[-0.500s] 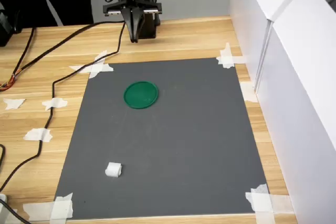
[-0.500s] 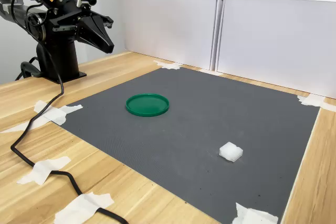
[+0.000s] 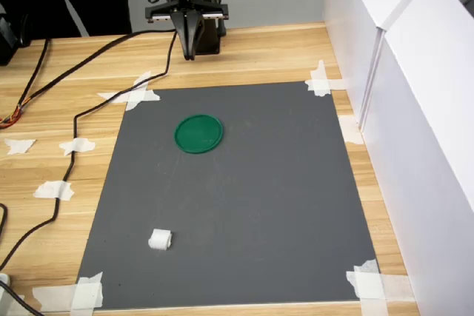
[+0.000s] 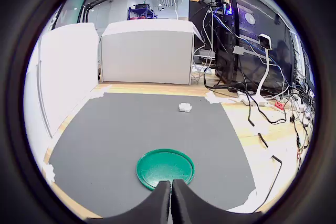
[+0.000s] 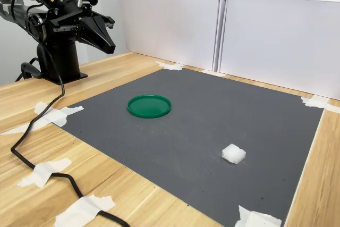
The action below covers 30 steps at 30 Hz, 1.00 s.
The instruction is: Grasp a white terminal and put it on the green lid.
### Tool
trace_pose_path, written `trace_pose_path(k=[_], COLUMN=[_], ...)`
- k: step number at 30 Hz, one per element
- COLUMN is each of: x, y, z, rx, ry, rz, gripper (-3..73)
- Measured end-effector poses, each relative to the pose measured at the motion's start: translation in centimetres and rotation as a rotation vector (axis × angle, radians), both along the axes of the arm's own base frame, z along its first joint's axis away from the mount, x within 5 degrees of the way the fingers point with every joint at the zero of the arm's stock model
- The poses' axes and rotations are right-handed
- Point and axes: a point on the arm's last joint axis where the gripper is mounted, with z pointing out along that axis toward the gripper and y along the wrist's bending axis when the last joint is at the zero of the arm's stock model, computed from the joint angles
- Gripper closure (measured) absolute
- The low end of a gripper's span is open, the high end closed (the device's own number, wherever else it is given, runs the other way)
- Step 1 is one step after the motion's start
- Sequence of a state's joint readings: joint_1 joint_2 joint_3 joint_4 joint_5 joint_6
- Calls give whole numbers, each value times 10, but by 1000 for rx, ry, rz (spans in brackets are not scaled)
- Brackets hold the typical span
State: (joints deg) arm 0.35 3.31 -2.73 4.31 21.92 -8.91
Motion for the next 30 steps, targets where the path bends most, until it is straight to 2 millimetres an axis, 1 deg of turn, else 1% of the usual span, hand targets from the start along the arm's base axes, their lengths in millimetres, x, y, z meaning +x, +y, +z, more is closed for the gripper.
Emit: trace_pose_path(k=[14,17,20,27,30], x=[1,4,10,32,42], y=[0,0,-1,-5,-7], z=[2,14,32,72,88], rx=[-5,-12,-27,-148,-163], ry=[3,7,28,212,293], rz=[2,3,2,-3,-6], gripper=[711,711,711,711,711])
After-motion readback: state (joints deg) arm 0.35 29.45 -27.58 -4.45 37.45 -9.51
